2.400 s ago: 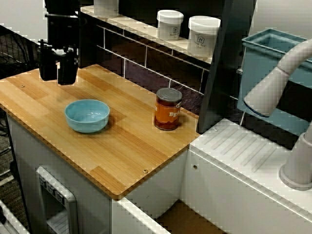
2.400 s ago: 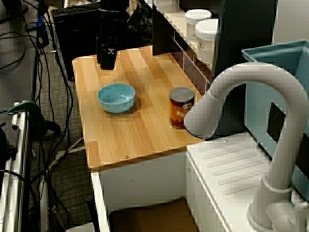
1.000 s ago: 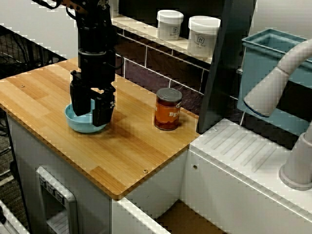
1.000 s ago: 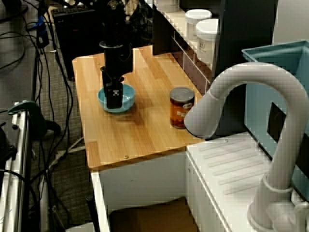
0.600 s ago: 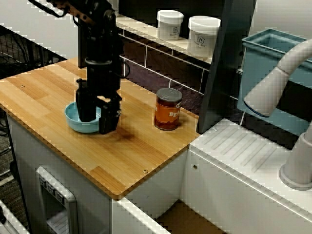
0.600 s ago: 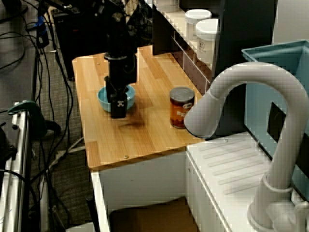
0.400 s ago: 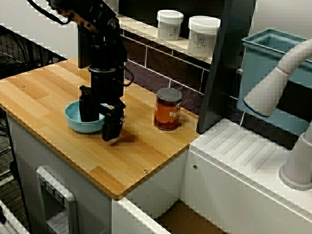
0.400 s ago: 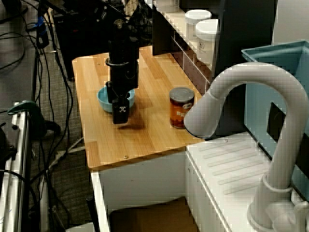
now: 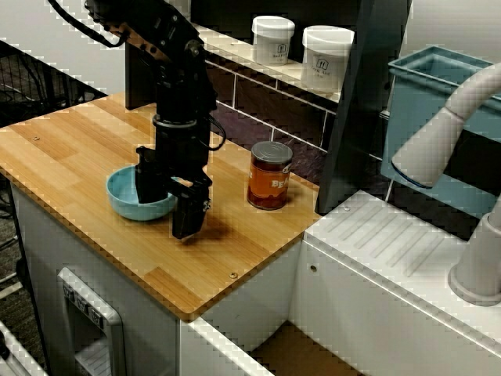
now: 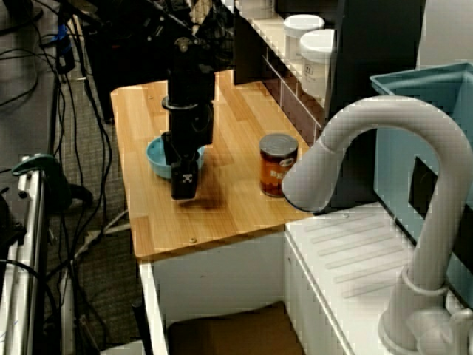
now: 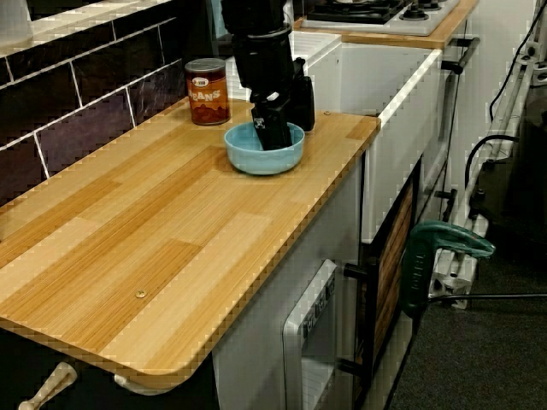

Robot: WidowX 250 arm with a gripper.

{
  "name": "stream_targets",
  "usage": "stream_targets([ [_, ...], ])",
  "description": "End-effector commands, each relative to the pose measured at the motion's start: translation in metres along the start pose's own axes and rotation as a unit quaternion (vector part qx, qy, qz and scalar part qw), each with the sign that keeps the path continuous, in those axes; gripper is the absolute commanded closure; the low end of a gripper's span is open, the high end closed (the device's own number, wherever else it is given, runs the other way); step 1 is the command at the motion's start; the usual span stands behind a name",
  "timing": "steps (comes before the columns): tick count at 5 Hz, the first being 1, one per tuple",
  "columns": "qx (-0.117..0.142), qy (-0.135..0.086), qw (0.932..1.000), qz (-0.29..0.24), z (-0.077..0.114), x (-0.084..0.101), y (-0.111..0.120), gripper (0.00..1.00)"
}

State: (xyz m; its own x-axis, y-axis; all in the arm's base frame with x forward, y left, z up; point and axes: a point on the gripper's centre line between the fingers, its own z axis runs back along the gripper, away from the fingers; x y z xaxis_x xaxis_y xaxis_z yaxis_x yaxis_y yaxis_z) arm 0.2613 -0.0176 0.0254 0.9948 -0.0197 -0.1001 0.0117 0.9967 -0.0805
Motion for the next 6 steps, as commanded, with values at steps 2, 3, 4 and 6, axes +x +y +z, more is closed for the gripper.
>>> stream_targets([
  [2, 0.013, -0.019, 0.9996, -0.018, 0.003, -0.013, -0.033, 0.0],
  [3, 0.012, -0.017, 0.9996, -0.019, 0.009, -0.013, -0.038, 0.0],
  [4, 0.002, -0.016, 0.9998, -0.016, 0.019, -0.01, -0.033, 0.0],
  [6, -0.026, -0.032, 0.9991, -0.005, 0.057, -0.014, -0.016, 0.0],
])
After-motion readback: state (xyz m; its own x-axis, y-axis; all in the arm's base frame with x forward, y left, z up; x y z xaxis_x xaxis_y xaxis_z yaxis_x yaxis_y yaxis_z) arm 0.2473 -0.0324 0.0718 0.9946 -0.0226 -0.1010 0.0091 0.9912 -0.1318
